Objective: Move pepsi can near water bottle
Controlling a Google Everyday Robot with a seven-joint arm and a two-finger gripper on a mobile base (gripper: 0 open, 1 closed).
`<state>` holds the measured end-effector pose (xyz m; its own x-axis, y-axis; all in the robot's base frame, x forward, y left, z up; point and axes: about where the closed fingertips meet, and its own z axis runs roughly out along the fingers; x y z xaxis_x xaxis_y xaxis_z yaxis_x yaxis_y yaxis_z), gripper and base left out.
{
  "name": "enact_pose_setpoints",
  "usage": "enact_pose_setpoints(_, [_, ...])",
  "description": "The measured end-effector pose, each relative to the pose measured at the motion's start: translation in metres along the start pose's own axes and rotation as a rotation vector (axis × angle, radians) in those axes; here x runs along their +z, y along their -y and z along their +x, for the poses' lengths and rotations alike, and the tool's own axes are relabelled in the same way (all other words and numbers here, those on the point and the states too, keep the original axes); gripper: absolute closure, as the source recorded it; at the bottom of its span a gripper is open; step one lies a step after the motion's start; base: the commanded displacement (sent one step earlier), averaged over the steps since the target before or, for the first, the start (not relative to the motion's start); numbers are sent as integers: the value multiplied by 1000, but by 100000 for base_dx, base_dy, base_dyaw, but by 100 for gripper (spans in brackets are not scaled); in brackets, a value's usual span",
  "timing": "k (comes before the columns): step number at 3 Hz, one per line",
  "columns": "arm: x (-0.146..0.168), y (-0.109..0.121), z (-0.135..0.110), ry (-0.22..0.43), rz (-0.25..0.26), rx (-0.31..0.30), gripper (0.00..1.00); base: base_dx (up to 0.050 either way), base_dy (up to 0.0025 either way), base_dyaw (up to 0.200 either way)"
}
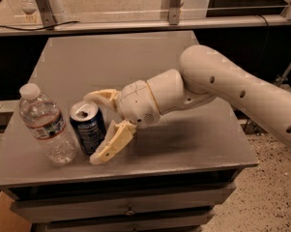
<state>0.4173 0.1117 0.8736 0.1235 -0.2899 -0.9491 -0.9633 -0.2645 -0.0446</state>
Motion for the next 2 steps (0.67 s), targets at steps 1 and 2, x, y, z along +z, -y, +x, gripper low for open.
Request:
enact_pose_setpoints(1, [-12, -3, -3, -4, 27, -6, 0, 0, 0, 0])
enact_pose_setpoints(2, [-45, -11, -13, -2, 112, -22, 0, 0, 0, 0])
